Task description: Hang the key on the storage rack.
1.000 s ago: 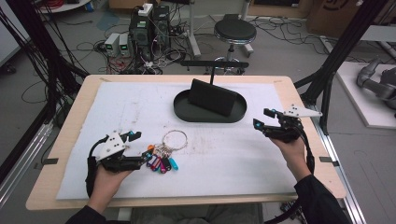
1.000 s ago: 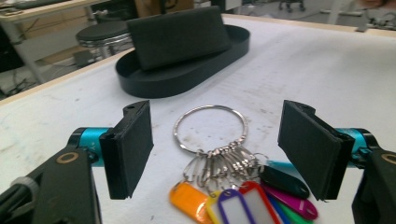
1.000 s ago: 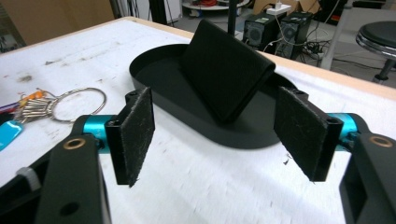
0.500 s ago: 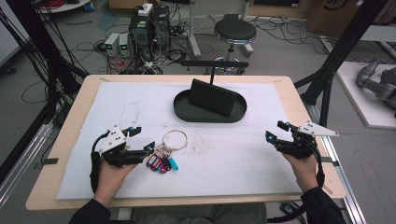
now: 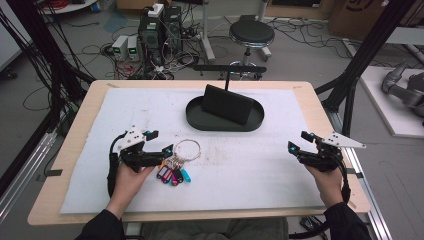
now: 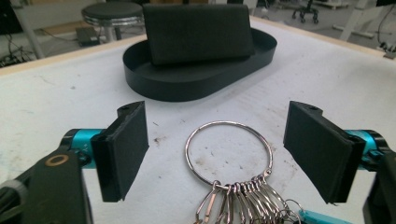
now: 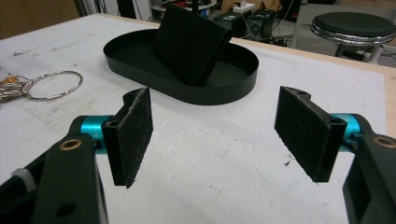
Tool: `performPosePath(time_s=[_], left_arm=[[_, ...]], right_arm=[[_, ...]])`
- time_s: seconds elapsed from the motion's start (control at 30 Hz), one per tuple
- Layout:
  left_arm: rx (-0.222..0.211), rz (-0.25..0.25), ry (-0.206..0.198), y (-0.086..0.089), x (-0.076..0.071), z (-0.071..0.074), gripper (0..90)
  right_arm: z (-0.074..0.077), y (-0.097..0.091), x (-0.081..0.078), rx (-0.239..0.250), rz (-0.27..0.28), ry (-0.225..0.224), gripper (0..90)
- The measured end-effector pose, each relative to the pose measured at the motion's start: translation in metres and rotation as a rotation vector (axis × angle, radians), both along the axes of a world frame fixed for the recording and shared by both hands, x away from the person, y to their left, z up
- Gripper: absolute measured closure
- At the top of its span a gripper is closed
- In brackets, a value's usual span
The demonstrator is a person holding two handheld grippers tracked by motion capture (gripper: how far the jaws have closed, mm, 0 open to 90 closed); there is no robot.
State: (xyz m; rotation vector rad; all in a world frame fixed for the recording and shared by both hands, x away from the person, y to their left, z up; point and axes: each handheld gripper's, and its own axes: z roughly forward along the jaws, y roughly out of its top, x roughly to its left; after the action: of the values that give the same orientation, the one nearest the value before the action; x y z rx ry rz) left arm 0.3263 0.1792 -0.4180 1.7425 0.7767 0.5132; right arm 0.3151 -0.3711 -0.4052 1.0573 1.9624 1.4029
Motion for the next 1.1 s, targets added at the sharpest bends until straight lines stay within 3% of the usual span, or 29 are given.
performPosePath(time_s=[0.2,0.37,0.43,0.53,0.7,0.73,0.83,0.87,1.1], left_arm=[[0.046,0.003,0.042,-0.01,0.013,-0.002,33.6],[0.083,0.047,0.092,-0.017,0.027,-0.003,36.4],[0.106,0.054,0.098,-0.021,0.031,-0.005,41.4],[0.141,0.053,0.134,-0.027,0.039,-0.012,48.5],[0.195,0.042,0.148,-0.032,0.044,-0.018,58.1],[0.199,0.04,0.171,-0.034,0.046,-0.021,62.7],[0.202,0.044,0.195,-0.035,0.048,-0.024,65.2],[0.2,0.054,0.221,-0.035,0.05,-0.027,67.2],[0.225,0.053,0.272,-0.036,0.054,-0.032,72.5]], right_arm=[[-0.001,0.001,0.001,-0.001,0.001,0.003,28.4],[-0.001,0.001,0.001,0.0,0.002,0.001,28.5],[-0.001,0.001,0.002,-0.003,0.0,-0.001,28.5],[-0.001,0.001,0.002,0.0,0.0,0.002,28.6],[-0.002,0.0,0.003,-0.003,-0.002,0.004,28.6],[-0.002,0.0,0.003,-0.002,-0.003,0.005,28.7],[-0.002,0.0,0.003,-0.003,-0.002,0.005,28.7],[-0.002,0.001,0.003,-0.005,0.0,0.006,28.7],[-0.002,0.002,0.003,-0.008,0.002,0.008,28.8]])
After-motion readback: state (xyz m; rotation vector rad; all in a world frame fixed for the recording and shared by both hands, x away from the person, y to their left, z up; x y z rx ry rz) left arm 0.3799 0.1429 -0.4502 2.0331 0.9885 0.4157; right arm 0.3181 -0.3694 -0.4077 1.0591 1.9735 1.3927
